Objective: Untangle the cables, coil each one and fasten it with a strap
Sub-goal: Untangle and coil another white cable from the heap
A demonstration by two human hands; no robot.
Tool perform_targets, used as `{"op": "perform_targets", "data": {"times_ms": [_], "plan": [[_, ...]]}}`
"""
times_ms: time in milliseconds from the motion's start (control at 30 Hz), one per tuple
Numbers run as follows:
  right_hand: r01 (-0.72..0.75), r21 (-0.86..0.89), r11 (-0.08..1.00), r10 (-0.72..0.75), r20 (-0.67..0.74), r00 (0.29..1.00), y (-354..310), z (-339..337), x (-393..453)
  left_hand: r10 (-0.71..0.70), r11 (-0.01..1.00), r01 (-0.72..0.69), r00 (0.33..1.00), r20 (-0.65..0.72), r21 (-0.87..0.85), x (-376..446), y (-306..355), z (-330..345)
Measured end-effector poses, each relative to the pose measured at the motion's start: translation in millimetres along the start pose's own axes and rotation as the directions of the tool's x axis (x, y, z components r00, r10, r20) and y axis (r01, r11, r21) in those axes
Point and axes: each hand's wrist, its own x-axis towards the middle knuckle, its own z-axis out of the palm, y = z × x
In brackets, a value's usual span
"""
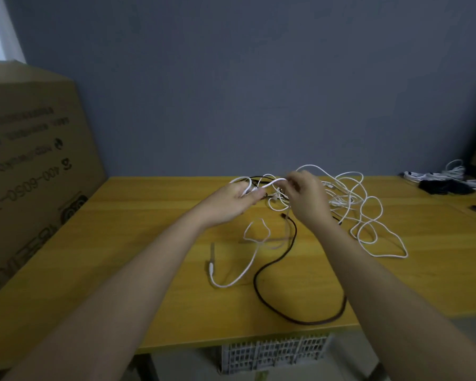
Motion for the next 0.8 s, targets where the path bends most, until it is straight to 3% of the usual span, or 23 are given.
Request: {"op": "perform_targets", "data": {"times_ms": [67,167,267,400,467,533,633,667,733,800], "plan": [[-0.090,-0.050,0.995,0.096,0.121,0.988,7,1,4,0.052,0.998,-0.051,0.999,-0.011,0.038,3,-2,-3],[-0.263,-0.044,0.964,0.262,0.343,0.902,16,7,5,0.058,0.995,-0.063,0.996,-0.066,-0.078,6,-2,-9],[-0.413,0.070,0.908,0.359,0.376,0.854,18,13,6,0.031,0.990,-0.045,0.994,-0.106,-0.135,6,2,-12],[-0.279,0.008,0.960,0.270,0.229,0.935,-1,1,41,-0.026,0.978,-0.015,0.980,-0.195,-0.207,14,12,-28],[-0.172,0.123,0.977,0.164,0.067,0.984,-18,-17,75,-0.057,0.953,-0.022,0.967,-0.250,-0.302,24,19,-45],[-0.025,0.264,0.964,0.062,-0.132,0.989,-34,-35,101,-0.072,0.926,-0.030,0.965,-0.253,-0.376,30,24,-62],[0.160,0.184,0.970,-0.107,-0.270,0.957,-48,-41,115,-0.064,0.911,-0.034,0.973,-0.221,-0.411,32,25,-69],[0.137,0.179,0.974,-0.094,-0.230,0.969,-46,-37,116,-0.056,0.909,-0.041,0.974,-0.220,-0.414,32,24,-68],[-0.021,0.183,0.983,0.027,-0.026,0.999,-37,-24,114,-0.043,0.894,-0.063,0.974,-0.225,-0.444,29,24,-67],[-0.104,0.059,0.993,0.092,0.181,0.979,-28,-6,102,-0.044,0.872,-0.063,0.978,-0.206,-0.486,24,24,-65]]}}
